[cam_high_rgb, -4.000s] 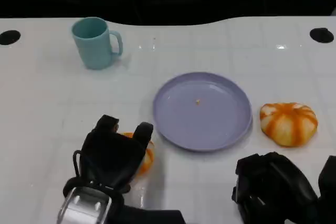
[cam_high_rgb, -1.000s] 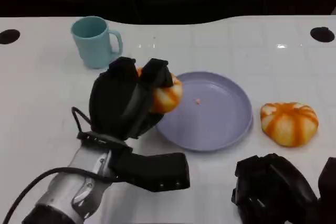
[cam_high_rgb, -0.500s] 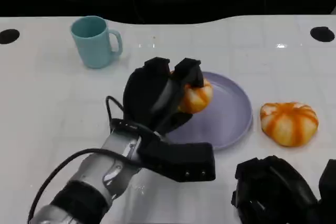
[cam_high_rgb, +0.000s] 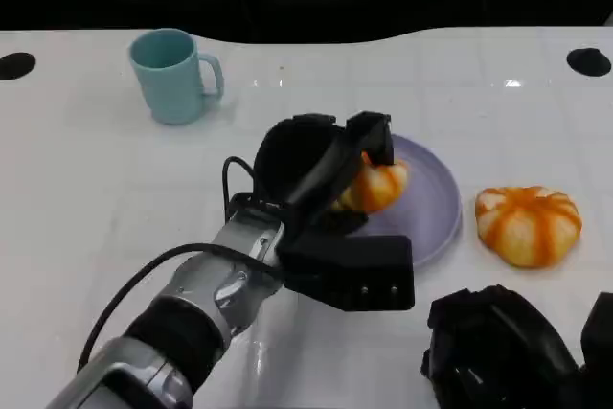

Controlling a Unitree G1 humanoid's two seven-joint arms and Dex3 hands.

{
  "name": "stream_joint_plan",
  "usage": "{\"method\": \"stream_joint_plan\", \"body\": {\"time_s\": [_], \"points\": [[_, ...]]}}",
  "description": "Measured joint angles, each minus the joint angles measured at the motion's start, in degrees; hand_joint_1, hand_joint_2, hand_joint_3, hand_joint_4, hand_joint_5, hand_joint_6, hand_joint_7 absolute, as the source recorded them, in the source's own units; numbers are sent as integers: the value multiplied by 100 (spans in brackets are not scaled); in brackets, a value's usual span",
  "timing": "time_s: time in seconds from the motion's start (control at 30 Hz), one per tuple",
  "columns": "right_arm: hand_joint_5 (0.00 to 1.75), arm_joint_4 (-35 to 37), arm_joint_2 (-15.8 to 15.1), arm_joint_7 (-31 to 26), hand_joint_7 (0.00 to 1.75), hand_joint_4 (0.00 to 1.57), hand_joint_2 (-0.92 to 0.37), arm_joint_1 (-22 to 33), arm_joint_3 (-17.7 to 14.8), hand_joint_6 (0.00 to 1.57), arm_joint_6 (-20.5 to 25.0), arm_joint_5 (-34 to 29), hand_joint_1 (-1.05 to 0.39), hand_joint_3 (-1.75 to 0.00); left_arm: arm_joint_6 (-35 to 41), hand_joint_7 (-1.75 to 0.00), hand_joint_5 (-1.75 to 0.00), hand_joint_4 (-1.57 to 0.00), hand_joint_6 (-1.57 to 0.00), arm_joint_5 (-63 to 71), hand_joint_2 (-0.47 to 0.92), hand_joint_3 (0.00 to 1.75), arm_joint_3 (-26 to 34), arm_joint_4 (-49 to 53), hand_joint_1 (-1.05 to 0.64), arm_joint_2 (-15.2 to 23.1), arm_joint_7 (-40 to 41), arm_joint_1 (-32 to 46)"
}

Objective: Grasp the bread from the table and place it into the plate.

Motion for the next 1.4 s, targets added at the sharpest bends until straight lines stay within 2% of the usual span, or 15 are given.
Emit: {"method": "stream_joint_plan", "body": {"time_s": [0.03,0.07,0.13,0.17,0.23,0.3,0.37,0.53,0.8,0.93,1.03,1.23,1.3,1.37,1.4], "points": [[129,0,1,6,99,153,0,0,0,157,0,6,-105,-138,34,-65,-162,-60,-40,-27,57,78,-13,-21,-46,9,-190,0],[129,0,2,15,99,153,0,0,0,157,0,11,-105,-138,65,-56,-149,-49,-30,-35,65,60,-21,-48,-51,23,-375,0],[129,0,6,25,99,154,-1,0,1,157,-1,15,-105,-138,122,-50,-131,-36,-21,-35,79,29,-39,-142,-55,66,-641,0],[129,0,8,29,99,154,-1,-1,1,157,-5,15,-105,-138,157,-52,-112,-24,-10,-35,87,17,-43,-178,-64,81,-719,0],[129,0,11,32,99,153,-1,0,1,157,-6,15,-105,-138,220,-53,-98,-14,-3,-26,91,15,-67,-256,-74,118,-837,0],[128,0,11,30,99,153,-1,0,1,157,-6,14,-105,-138,323,-46,-92,-4,0,-1,92,16,-131,-346,-88,154,-983,0],[128,0,12,28,99,154,0,0,1,157,-6,13,-105,-138,458,-30,-72,-1,0,89,92,18,-212,-430,-101,193,-1201,1],[128,-11,16,9,99,155,0,2,3,157,-4,13,-105,-139,840,-15,-52,0,0,216,92,27,-363,-836,-105,337,-1854,3],[128,-54,21,-3,99,154,-1,17,8,157,-5,14,-105,-139,1159,-29,-77,0,-5,236,92,30,-447,-1719,-105,658,-2732,84],[128,-48,20,4,99,154,-1,17,7,157,-40,12,-105,-138,938,-47,-91,-1,-2,77,92,24,-343,-2194,-99,851,-2749,372],[128,-43,19,18,98,154,-2,15,5,157,-80,13,-105,-137,636,-54,-96,-9,-6,-159,92,24,-163,-2408,-92,933,-2648,723],[128,-41,19,33,98,155,-2,14,5,157,-86,18,-105,-136,-179,-73,-107,-32,-31,-675,92,24,308,-2582,-77,1090,-2139,1199],[128,-42,20,29,99,155,-3,12,4,157,-84,17,-105,-136,-554,-91,-114,-49,-36,-918,92,22,462,-2555,-74,1090,-1962,1332],[128,-42,20,12,99,155,-3,14,1,157,-80,16,-105,-136,-974,-98,-115,-53,-36,-1212,92,21,636,-2466,-73,1039,-1719,1490],[128,-42,19,9,99,154,-3,15,1,157,-79,16,-105,-136,-1125,-113,-123,-57,-36,-1309,92,22,711,-2406,-72,994,-1627,1560]]}}
